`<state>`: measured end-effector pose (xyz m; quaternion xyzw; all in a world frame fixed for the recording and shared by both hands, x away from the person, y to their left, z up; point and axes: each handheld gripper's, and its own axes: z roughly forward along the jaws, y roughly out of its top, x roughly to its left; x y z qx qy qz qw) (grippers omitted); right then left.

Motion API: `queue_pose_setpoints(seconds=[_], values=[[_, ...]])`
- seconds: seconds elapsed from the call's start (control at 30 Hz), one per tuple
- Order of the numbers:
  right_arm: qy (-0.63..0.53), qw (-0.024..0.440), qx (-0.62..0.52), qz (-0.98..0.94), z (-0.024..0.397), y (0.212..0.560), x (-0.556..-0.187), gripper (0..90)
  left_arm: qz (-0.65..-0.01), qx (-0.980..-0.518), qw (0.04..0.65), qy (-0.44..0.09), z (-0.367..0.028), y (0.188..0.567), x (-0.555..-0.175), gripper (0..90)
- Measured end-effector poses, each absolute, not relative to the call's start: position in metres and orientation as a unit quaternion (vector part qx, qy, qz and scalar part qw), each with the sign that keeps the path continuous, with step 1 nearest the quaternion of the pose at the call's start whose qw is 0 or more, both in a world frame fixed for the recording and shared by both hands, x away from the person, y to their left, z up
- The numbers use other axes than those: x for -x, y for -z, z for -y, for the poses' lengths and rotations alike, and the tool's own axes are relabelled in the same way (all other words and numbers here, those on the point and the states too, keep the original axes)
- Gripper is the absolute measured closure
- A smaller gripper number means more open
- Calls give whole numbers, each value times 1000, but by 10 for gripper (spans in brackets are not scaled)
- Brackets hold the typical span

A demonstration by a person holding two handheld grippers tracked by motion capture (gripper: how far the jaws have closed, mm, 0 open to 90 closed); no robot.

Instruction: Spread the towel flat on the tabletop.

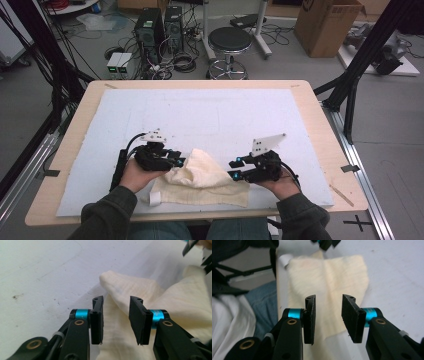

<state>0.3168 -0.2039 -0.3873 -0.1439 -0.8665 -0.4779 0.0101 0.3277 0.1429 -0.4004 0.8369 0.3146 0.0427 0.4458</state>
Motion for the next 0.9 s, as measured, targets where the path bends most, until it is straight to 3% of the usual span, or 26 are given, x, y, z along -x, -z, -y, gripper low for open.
queue_pose_setpoints(seconds=[0.13, 0.4, 0.5, 0.53, 0.63, 0.73, 0.9], values=[[461, -7, 171, 871, 190, 395, -334, 632, -307, -863, 398, -50, -126, 412, -332, 657], [396, 3, 201, 896, 159, 428, -351, 609, -310, -877, 365, -32, -122, 426, -333, 624], [385, 3, 202, 901, 155, 432, -352, 661, -312, -877, 365, -26, -124, 428, -333, 624], [371, 2, 184, 910, 149, 435, -351, 797, -313, -874, 371, -19, -125, 428, -333, 623], [374, -22, 172, 911, 151, 430, -348, 851, -312, -872, 377, -16, -129, 428, -332, 619], [394, -35, 184, 900, 163, 416, -348, 853, -306, -875, 375, -23, -130, 430, -330, 660], [401, -84, 206, 888, 195, 388, -344, 853, -308, -875, 371, -33, -129, 430, -328, 650]])
